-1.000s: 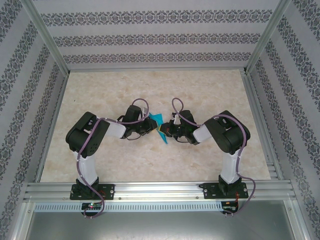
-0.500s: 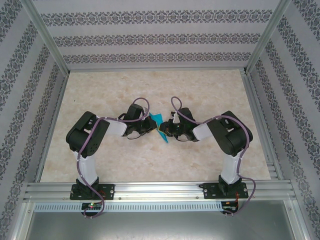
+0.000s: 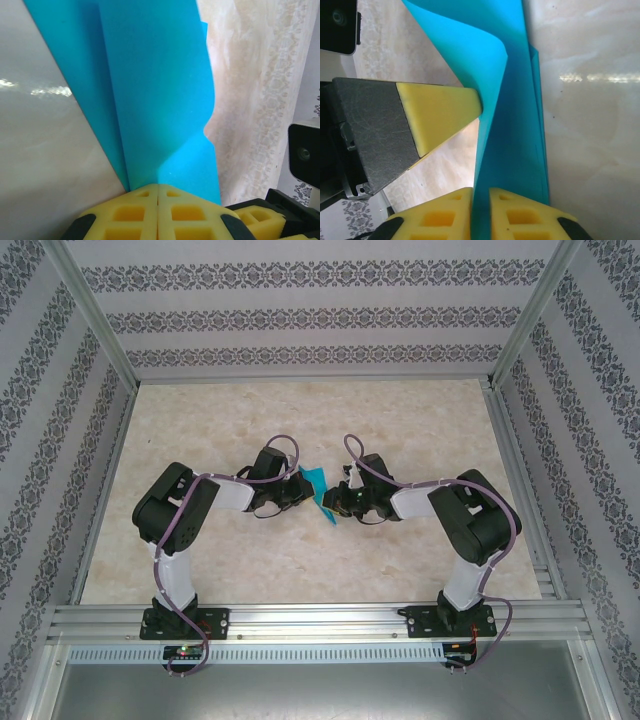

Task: Fold a paper plane with a square sheet of paper (pick it up from the middle)
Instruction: Fold the wing for the fifth time at the center of the table.

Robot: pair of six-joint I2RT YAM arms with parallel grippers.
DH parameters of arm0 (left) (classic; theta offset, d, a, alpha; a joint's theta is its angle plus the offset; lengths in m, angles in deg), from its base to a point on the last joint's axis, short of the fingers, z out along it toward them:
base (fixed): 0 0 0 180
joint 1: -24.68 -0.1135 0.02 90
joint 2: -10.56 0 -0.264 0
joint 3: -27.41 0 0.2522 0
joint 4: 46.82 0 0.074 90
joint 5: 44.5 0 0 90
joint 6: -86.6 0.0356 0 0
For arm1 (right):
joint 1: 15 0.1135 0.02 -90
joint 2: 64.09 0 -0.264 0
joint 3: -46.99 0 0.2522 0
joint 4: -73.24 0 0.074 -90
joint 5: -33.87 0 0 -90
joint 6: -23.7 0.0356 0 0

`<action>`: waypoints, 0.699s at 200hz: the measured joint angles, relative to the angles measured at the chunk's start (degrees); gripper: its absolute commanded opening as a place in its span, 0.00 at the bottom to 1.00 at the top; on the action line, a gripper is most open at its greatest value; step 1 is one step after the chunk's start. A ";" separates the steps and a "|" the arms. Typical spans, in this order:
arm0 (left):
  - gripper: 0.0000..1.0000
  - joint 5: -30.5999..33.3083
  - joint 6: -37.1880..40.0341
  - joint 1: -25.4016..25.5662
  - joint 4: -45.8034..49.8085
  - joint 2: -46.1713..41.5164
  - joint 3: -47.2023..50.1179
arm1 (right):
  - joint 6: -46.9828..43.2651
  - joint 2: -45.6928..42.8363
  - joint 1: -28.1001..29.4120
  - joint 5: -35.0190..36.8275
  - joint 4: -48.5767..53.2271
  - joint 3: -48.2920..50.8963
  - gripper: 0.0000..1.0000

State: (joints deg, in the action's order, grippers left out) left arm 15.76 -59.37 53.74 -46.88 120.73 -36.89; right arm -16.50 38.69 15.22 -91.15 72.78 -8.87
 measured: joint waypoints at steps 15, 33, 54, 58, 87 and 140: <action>0.07 -0.02 0.00 0.00 -0.02 0.00 0.00 | -0.04 0.02 0.00 0.17 0.13 0.42 0.09; 0.08 -0.20 0.00 0.00 0.00 0.00 -0.04 | -0.04 0.02 0.00 0.46 0.04 0.94 0.07; 0.09 -0.39 0.02 0.00 0.04 0.04 -0.15 | -0.02 0.02 0.00 0.83 -0.46 1.42 0.05; 0.09 -0.42 0.02 0.00 0.07 0.04 -0.15 | 0.00 0.04 0.00 0.85 -0.52 1.46 0.04; 0.14 -0.85 0.26 0.00 0.70 0.04 -0.76 | 0.17 0.31 -0.39 0.85 -1.66 2.23 0.01; 0.23 -1.97 1.75 0.00 1.03 -0.35 -1.40 | 3.72 1.97 -1.49 -1.44 -7.50 4.11 0.00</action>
State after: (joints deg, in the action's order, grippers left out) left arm 13.80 -57.62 53.74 -45.86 120.38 -38.29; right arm -12.78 40.66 13.73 -92.59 65.28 -4.77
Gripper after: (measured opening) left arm 0.221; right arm 0.046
